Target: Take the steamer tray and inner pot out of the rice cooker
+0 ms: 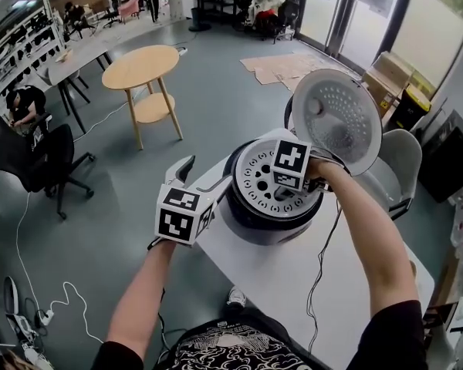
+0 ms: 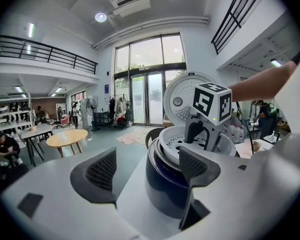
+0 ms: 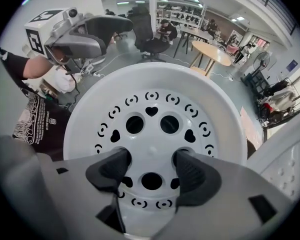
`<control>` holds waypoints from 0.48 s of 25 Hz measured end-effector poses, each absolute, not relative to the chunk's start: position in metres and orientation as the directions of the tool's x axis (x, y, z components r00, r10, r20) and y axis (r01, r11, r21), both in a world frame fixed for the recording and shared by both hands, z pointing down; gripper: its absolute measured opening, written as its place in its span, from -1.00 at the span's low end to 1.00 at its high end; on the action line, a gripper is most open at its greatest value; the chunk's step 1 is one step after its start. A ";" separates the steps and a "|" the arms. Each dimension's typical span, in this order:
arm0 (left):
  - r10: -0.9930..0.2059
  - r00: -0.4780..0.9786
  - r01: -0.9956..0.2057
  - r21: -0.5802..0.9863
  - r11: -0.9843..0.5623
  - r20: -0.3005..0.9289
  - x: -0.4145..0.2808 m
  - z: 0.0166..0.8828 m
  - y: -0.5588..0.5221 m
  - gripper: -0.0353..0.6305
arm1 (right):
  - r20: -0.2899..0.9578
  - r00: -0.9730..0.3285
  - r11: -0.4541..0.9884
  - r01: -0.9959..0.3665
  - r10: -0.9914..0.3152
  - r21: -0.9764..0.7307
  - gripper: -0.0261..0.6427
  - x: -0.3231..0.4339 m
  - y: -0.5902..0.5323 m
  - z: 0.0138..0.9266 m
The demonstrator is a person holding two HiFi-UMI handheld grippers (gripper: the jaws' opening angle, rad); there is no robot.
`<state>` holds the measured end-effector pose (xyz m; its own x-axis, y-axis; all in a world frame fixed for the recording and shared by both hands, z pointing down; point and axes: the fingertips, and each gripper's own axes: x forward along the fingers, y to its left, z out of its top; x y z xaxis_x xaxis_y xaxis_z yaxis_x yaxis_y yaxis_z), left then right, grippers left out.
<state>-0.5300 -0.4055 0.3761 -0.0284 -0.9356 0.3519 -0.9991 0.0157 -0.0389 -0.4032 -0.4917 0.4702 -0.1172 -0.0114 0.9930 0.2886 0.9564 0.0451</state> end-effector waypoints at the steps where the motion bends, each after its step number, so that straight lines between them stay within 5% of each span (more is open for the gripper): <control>1: -0.937 -0.028 -0.999 -0.039 0.015 0.348 -0.527 0.371 -0.403 0.26 | 0.992 -0.125 0.956 0.287 -0.023 0.058 0.02 -0.402 -0.491 0.462; 12: -0.957 0.013 -0.999 -0.040 -0.025 0.289 -0.489 0.341 -0.354 0.26 | 0.978 -0.182 0.969 0.204 -0.100 0.137 0.02 -0.366 -0.448 0.391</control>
<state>-0.4892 -0.3537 0.3405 0.0127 -0.9573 0.2888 -0.9989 -0.0253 -0.0400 -0.3661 -0.4475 0.3906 -0.1819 -0.1004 0.9782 0.2043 0.9692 0.1375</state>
